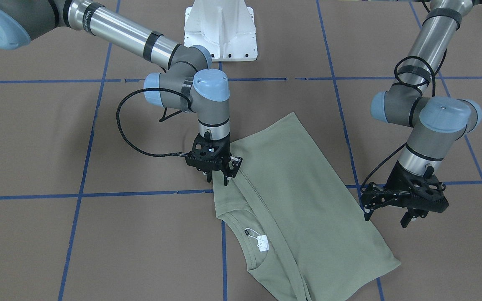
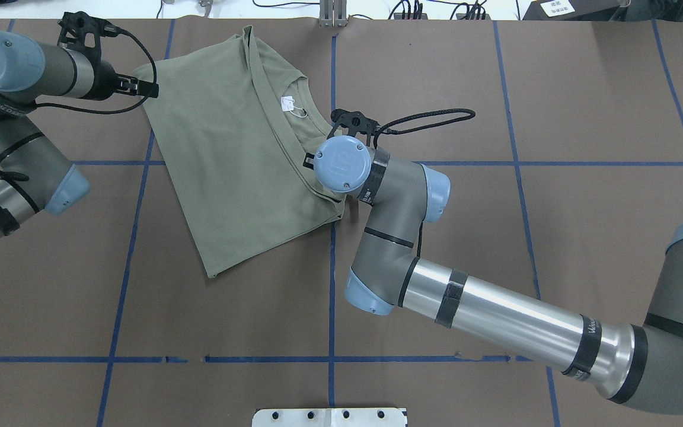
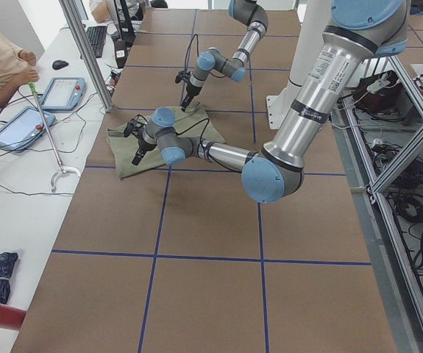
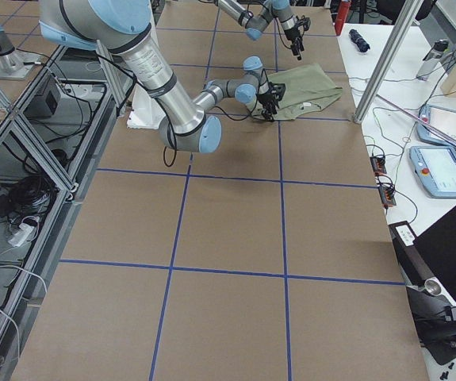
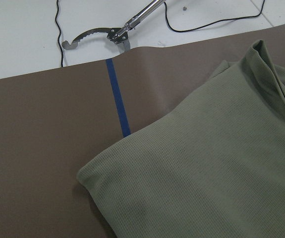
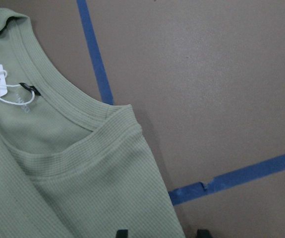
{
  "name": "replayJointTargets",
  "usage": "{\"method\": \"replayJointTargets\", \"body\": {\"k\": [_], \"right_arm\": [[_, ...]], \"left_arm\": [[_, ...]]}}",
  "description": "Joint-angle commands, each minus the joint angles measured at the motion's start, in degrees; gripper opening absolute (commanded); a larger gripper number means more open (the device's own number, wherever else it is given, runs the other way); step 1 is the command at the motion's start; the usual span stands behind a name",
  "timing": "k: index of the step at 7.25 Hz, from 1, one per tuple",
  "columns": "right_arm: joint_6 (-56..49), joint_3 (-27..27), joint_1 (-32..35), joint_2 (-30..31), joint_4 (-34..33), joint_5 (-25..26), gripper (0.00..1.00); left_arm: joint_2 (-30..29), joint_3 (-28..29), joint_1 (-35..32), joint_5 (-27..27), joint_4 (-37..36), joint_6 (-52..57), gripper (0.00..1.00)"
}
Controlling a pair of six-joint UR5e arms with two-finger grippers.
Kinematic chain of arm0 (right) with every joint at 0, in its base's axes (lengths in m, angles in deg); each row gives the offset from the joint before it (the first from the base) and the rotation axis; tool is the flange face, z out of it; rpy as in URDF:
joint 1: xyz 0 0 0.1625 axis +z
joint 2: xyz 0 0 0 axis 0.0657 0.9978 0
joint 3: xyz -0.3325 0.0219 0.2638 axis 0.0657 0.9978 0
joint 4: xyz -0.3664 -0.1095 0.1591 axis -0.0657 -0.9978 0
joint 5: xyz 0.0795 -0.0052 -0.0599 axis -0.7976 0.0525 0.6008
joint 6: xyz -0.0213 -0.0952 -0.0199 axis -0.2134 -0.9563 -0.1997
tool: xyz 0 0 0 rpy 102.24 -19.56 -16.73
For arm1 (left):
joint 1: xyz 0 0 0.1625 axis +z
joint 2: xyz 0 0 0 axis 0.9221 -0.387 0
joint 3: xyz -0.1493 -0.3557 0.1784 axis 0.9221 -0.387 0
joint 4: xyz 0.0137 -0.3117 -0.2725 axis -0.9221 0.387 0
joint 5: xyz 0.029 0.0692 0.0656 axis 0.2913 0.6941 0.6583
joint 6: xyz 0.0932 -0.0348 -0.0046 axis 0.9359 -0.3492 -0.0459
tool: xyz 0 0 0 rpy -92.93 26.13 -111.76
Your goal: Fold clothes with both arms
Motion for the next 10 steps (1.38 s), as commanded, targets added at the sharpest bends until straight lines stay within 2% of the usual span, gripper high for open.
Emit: {"method": "replayJointTargets", "body": {"k": [1,4,5,7,8,10], "right_arm": [[0.39,-0.2,0.0,-0.16,-0.09,-0.09,0.0],[0.31,-1.86,0.08,0.27,0.0,-0.44,0.0],[0.31,-6.14,0.08,2.11,-3.31,-0.44,0.0],[1.18,-25.06,-5.07,12.96,-10.61,1.65,0.0],[2.92,-33.52,-9.54,17.98,-13.6,5.85,0.0],[5.57,-42.71,-15.71,25.2,-16.52,10.7,0.0]], "left_arm": [[0.05,-0.03,0.37,-0.01,0.01,-0.46,1.0],[0.05,0.06,0.81,0.08,0.01,-1.6,1.0],[0.05,-0.03,0.81,0.08,0.01,-1.6,1.0],[0.05,0.06,0.99,0.08,0.1,-1.6,1.0],[0.05,-0.03,1.25,0.08,0.1,-1.6,1.0],[0.05,-0.12,1.34,0.08,0.1,-1.6,1.0]]}}
